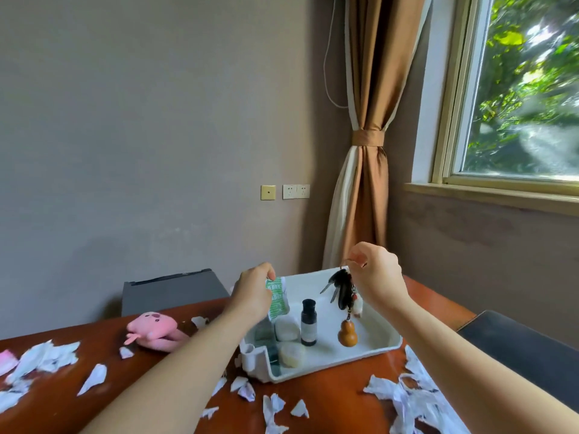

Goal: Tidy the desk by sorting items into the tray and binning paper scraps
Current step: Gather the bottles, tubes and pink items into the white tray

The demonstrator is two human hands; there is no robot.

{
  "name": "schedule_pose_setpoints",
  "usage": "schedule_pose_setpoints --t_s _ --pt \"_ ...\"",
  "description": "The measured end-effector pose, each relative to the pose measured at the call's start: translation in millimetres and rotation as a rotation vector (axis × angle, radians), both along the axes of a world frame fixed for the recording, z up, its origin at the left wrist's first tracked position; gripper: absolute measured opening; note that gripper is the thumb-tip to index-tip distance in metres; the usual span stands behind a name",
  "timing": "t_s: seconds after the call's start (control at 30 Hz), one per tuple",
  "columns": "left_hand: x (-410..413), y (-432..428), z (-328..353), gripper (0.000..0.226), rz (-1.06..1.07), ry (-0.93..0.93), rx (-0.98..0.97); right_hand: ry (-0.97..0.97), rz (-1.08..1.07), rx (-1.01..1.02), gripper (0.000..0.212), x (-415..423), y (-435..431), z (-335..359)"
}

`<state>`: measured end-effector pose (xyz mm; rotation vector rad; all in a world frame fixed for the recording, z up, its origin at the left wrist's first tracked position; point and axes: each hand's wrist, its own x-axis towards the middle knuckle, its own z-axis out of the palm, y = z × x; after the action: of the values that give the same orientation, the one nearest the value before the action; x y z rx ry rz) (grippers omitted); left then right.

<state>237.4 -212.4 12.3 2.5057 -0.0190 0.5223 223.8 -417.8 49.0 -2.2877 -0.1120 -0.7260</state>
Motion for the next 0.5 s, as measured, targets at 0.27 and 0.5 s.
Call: schedule_pose_setpoints --t_s 0.27,0.5 --pt "51.1 -16.4 -17.4 0.032 -0.042 0.048 0.127 0.059 0.045 -0.077 0.023 43.8 8.5 -22.2" --pt "59.0 -23.5 -31.4 0.03 -0.097 0.075 0.462 0.18 0.106 -0.167 0.025 71.1 24.3 -43.6"
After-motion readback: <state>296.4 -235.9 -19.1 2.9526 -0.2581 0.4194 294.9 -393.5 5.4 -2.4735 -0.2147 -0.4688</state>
